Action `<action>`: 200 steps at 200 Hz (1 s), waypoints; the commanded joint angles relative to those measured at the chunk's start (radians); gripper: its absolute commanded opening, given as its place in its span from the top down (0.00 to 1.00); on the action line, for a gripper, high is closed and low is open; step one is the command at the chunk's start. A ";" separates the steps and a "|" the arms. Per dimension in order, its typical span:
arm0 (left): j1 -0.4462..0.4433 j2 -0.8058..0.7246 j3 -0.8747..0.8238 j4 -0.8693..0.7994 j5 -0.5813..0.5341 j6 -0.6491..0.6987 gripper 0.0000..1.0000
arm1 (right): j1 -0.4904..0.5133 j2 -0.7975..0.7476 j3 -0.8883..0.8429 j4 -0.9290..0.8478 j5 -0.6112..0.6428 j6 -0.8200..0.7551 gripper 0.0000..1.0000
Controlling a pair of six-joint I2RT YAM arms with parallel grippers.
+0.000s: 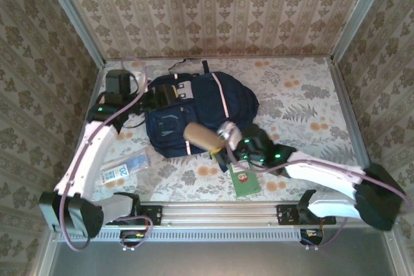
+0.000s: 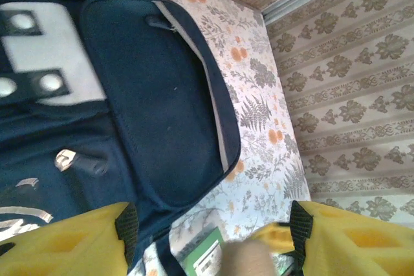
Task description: Pack books, pencil case, and school supplies into a backpack
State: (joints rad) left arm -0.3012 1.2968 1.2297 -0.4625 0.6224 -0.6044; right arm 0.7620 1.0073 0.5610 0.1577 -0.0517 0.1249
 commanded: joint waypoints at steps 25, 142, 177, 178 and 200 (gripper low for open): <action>-0.194 0.316 0.232 0.043 -0.122 -0.055 0.34 | -0.095 -0.307 -0.033 -0.210 0.398 0.224 0.71; -0.314 0.703 0.530 -0.017 -0.176 -0.093 0.46 | -0.159 -0.458 -0.047 -0.347 0.518 0.259 0.72; -0.316 0.691 0.476 0.045 -0.146 -0.107 0.65 | -0.165 -0.451 -0.055 -0.331 0.512 0.255 0.72; -0.317 0.692 0.474 0.047 -0.144 -0.108 0.66 | -0.165 -0.451 -0.055 -0.330 0.512 0.255 0.72; -0.317 0.708 0.483 0.053 -0.112 -0.102 0.91 | -0.170 -0.438 -0.051 -0.331 0.527 0.264 0.73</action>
State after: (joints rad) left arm -0.6136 2.0041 1.7149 -0.4431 0.4660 -0.7105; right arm 0.6014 0.5663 0.5148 -0.2066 0.4358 0.3714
